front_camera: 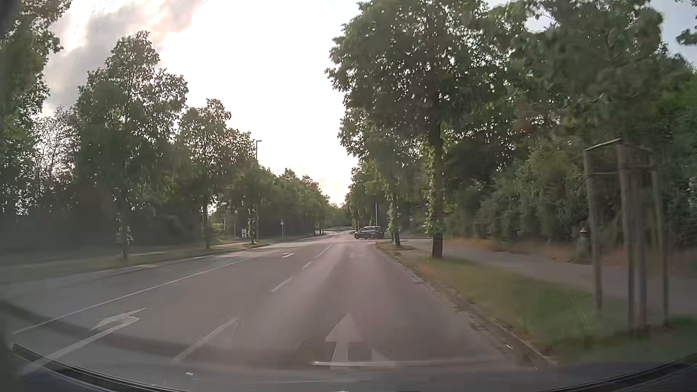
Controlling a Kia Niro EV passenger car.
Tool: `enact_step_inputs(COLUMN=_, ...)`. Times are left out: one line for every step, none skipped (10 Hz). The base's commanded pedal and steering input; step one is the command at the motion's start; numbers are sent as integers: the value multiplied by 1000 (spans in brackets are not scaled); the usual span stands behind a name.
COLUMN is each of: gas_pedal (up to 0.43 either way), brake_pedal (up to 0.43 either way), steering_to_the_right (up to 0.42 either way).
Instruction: Follow the waypoints while adhering to traffic rules and regulations
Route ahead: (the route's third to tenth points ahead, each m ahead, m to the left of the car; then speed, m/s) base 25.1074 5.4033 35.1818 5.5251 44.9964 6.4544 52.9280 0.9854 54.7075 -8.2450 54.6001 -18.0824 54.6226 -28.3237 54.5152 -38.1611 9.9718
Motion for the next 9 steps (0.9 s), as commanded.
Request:
enact_step_inputs(gas_pedal=0, brake_pedal=18, steering_to_the_right=-9)
enact_step_inputs(gas_pedal=0, brake_pedal=12, steering_to_the_right=-13)
enact_step_inputs(gas_pedal=0, brake_pedal=12, steering_to_the_right=-15)
enact_step_inputs(gas_pedal=0, brake_pedal=18, steering_to_the_right=-16)
enact_step_inputs(gas_pedal=0, brake_pedal=12, steering_to_the_right=-16)
enact_step_inputs(gas_pedal=0, brake_pedal=18, steering_to_the_right=-16)
enact_step_inputs(gas_pedal=0, brake_pedal=12, steering_to_the_right=-16)
enact_step_inputs(gas_pedal=0, brake_pedal=12, steering_to_the_right=-15)
enact_step_inputs(gas_pedal=0, brake_pedal=12, steering_to_the_right=-14)
